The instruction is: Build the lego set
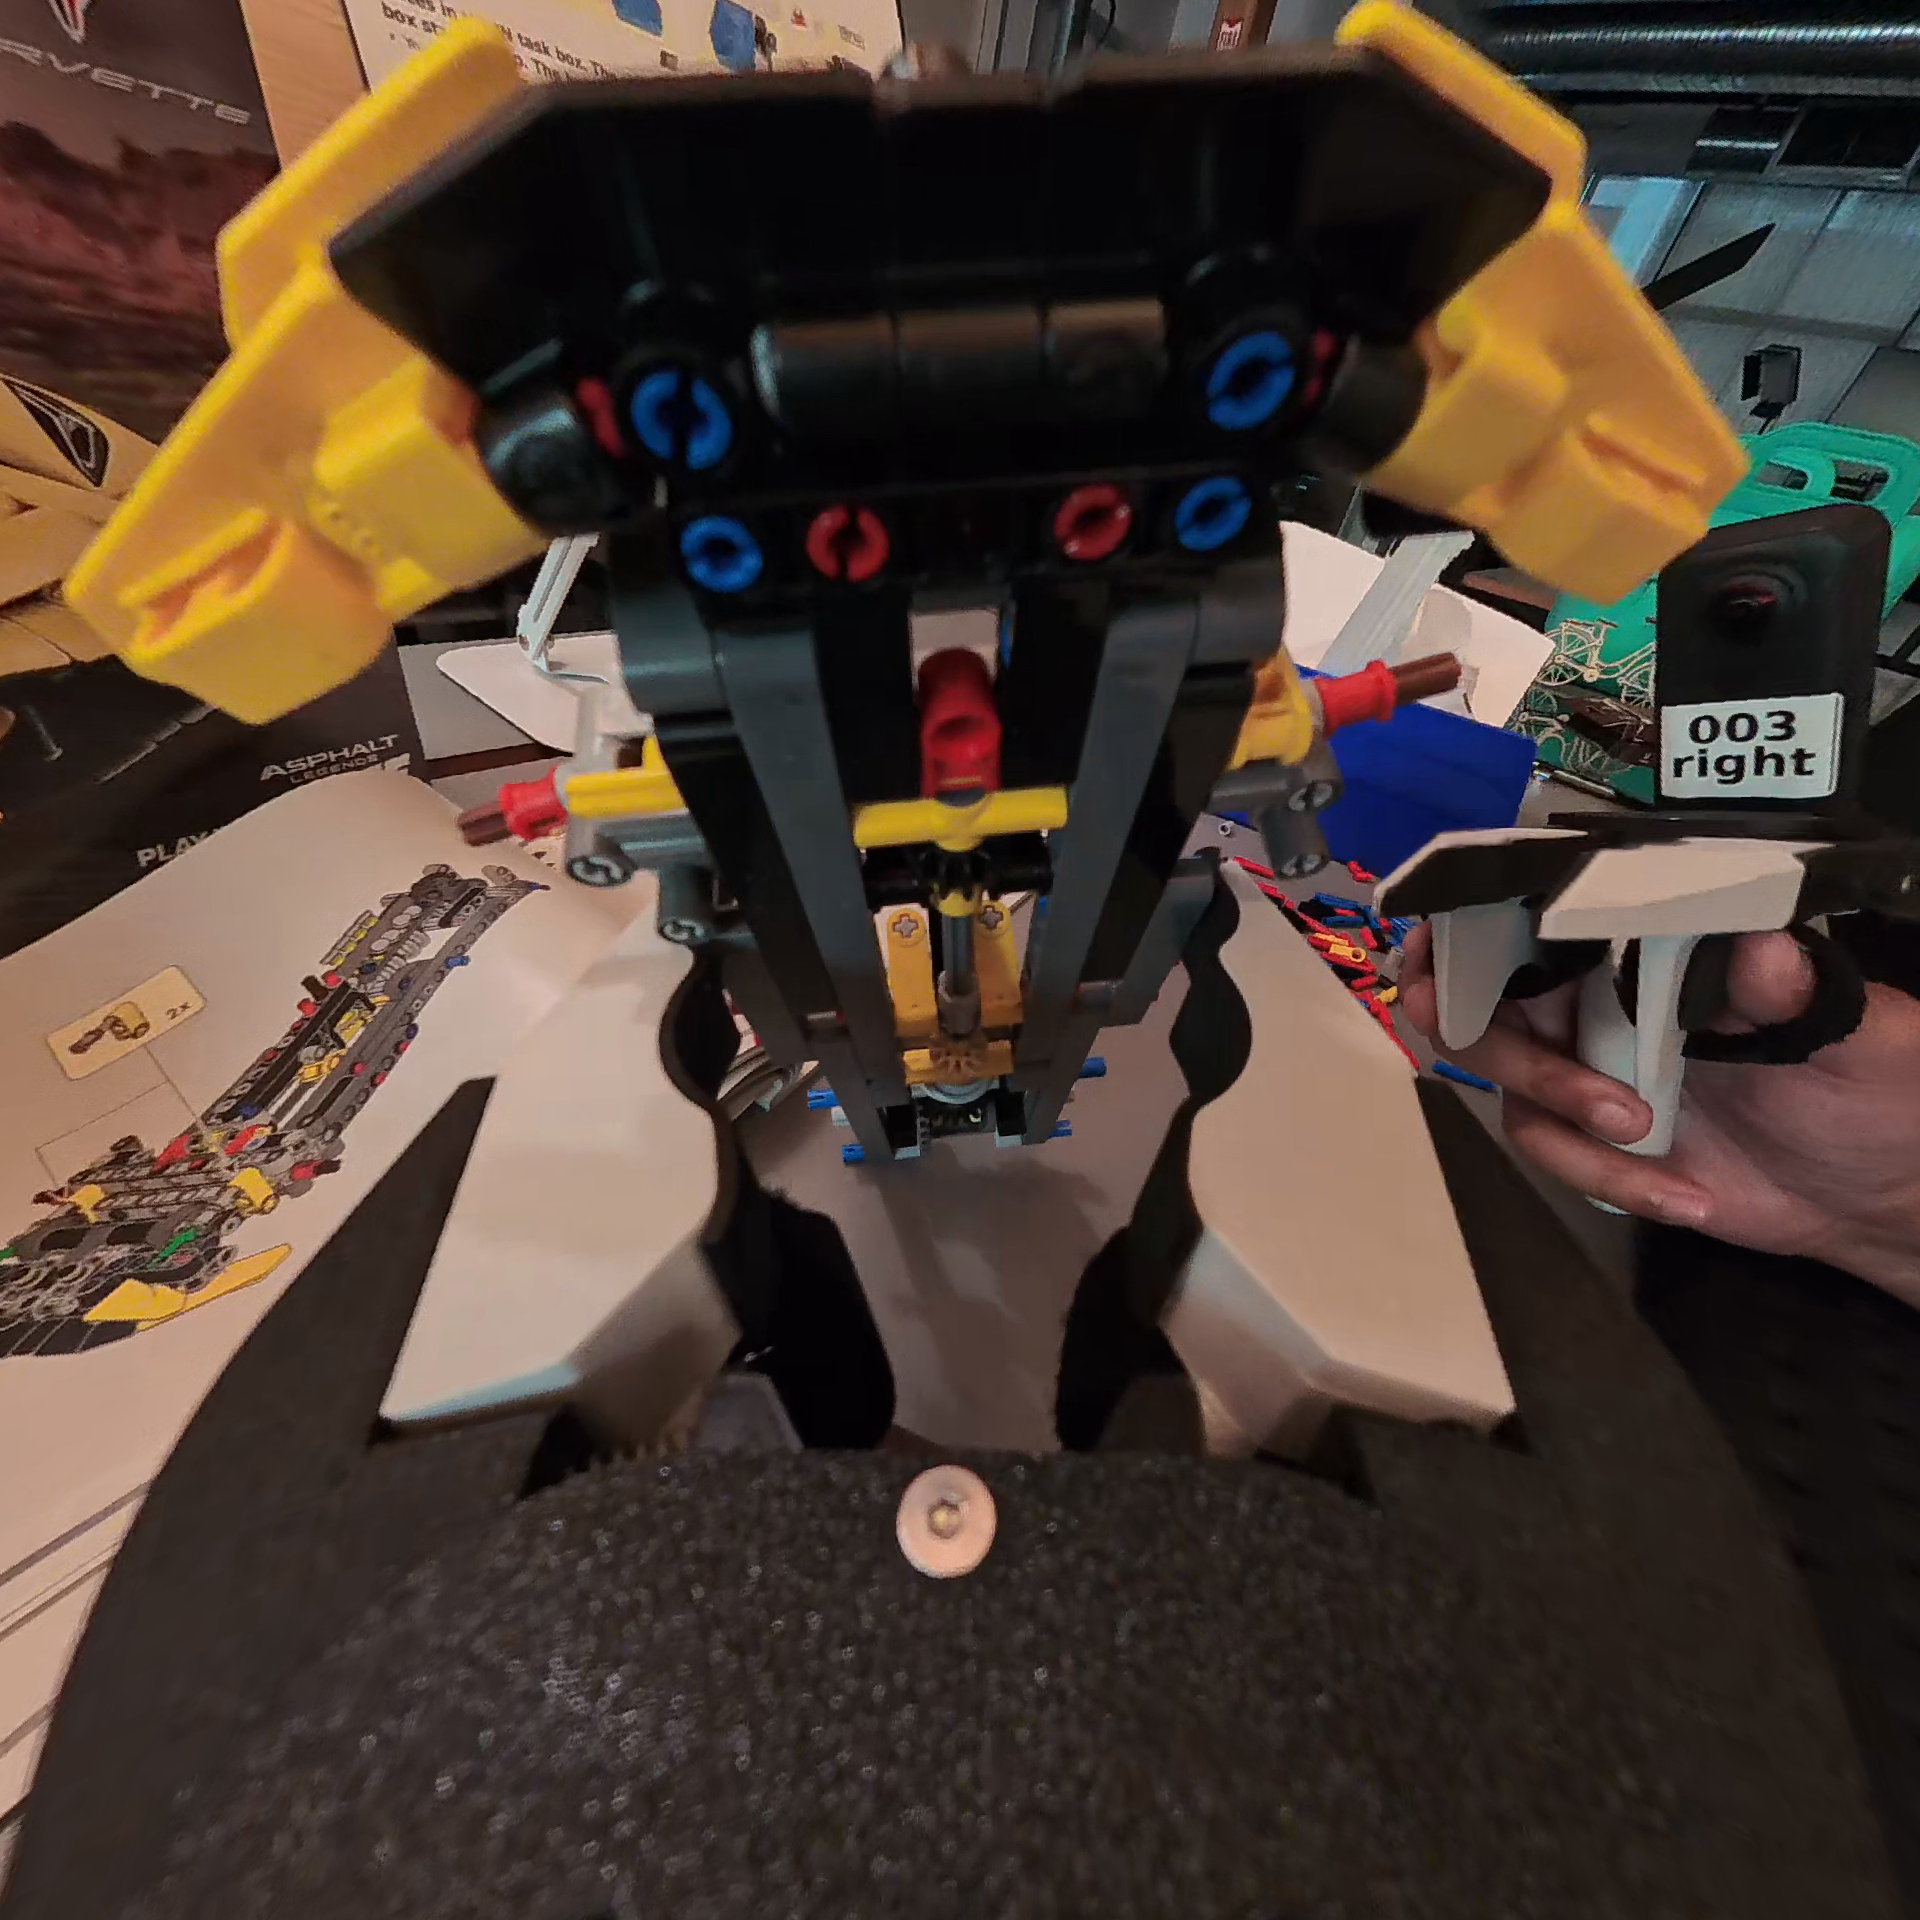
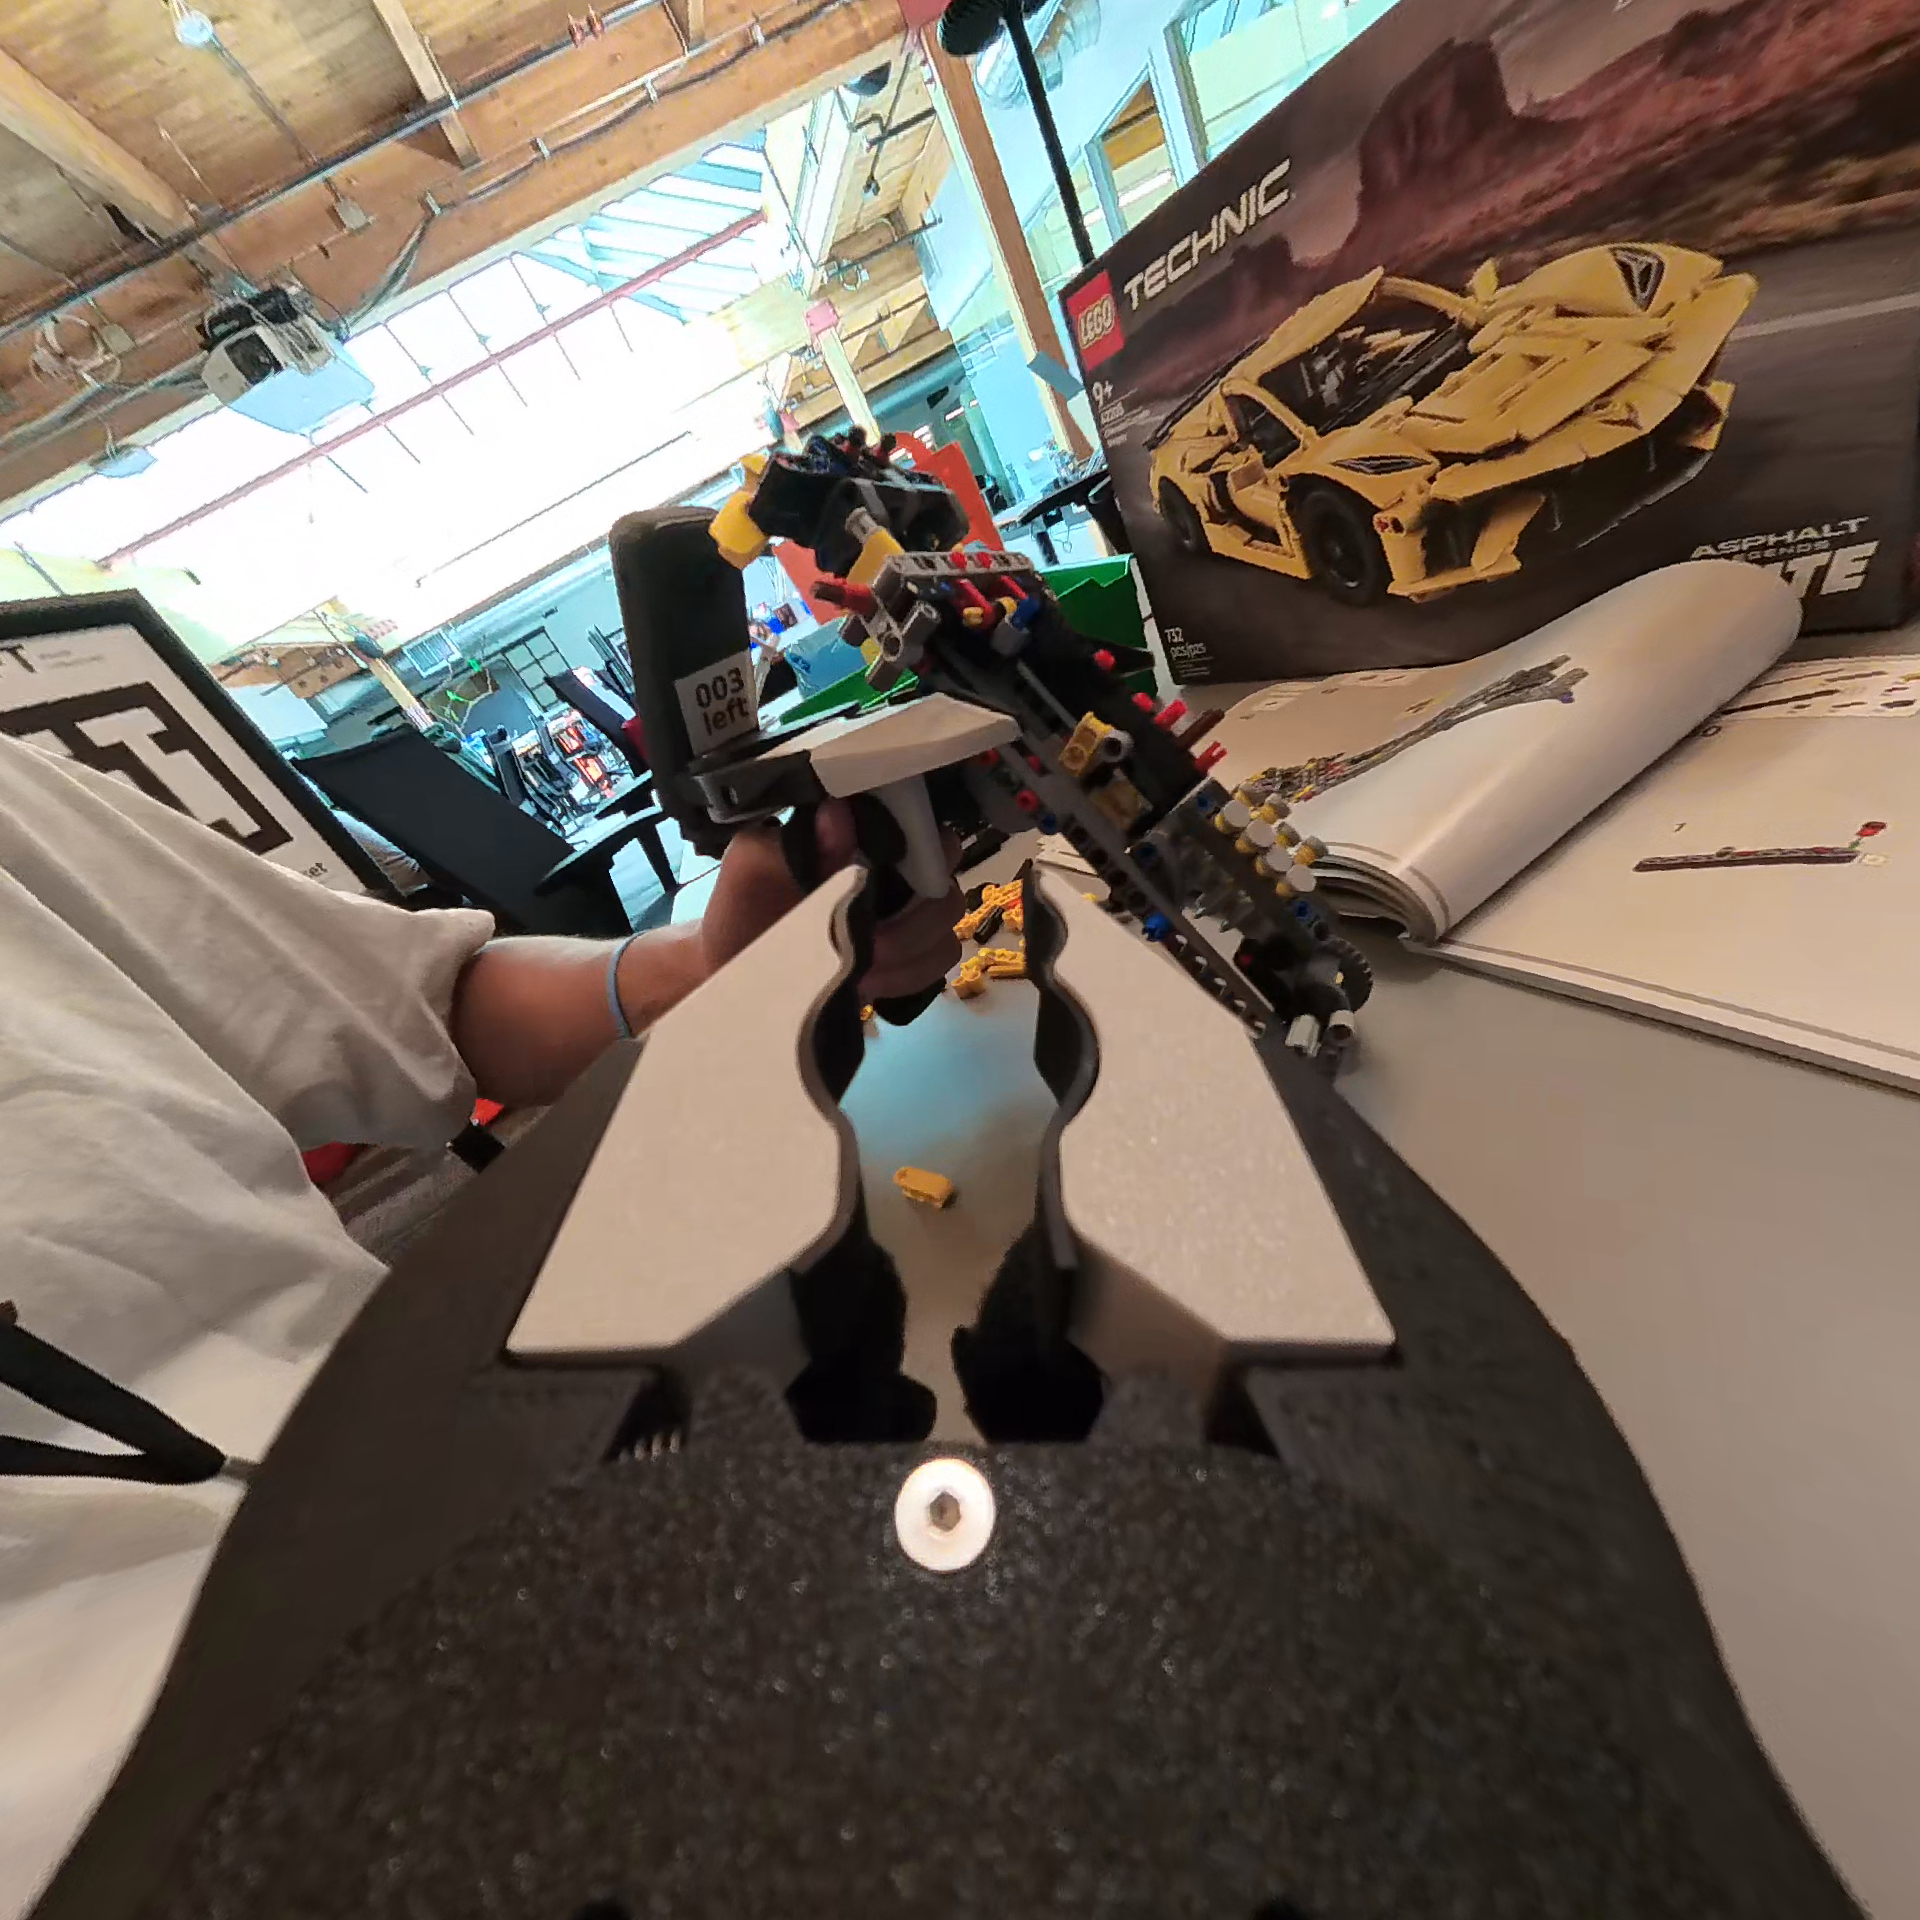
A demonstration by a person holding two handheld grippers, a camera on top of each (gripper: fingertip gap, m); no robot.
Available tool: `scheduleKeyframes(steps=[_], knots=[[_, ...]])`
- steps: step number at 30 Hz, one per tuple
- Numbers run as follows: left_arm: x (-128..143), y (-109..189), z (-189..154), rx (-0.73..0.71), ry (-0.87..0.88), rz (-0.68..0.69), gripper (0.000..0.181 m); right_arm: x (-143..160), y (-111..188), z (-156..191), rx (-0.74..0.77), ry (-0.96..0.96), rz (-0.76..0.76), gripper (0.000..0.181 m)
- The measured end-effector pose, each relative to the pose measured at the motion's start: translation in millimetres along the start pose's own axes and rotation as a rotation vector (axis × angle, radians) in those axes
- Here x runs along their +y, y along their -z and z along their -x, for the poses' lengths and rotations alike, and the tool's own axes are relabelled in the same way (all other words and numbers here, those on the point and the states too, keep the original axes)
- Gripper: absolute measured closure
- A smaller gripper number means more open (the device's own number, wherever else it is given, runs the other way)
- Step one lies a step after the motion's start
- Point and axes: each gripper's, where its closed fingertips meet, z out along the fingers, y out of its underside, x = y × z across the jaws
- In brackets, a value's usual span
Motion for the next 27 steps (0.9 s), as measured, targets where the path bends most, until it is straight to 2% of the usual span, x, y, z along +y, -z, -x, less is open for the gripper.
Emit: scheduleKeyframes(steps=[10, 13, 14, 18, 21, 23, 25, 27], knots=[[-1.2, 0.5, 3.8, 0.005, 0.035, -0.001, 0.097, 12.1, -9.0, 1.9, 0.037, 0.100, 0.071, 0.154], [-1.9, 0.9, 4.5, 0.027, 0.049, -0.001, 0.097, -0.2, -13.0, 7.8, 0.037, 0.213, 0.005, 0.144], [-2.5, 0.9, 3.0, 0.051, 0.055, 0.000, 0.097, -6.3, -16.1, 12.4, 0.017, 0.272, 0.000, 0.144], [-5.0, 3.0, -10.0, 0.203, 0.066, 0.012, 0.097, -40.2, -35.7, 21.2, -0.067, 0.423, 0.142, 0.144], [-7.0, 6.5, -17.5, 0.274, 0.032, 0.008, 0.097, -66.7, -59.2, 13.5, -0.156, 0.496, 0.213, 0.129], [-4.8, 8.0, -22.8, 0.309, -0.015, 0.027, 0.097, -68.7, -76.2, 6.3, -0.259, 0.421, 0.295, 0.112], [-3.5, 8.0, -24.6, 0.323, -0.023, 0.045, 0.097, -61.5, -89.1, 13.9, -0.399, 0.328, 0.393, 0.096], [-3.7, 7.1, -24.7, 0.334, 0.004, 0.055, 0.097, -50.8, -99.1, 16.6, -0.480, 0.285, 0.464, 0.093]])
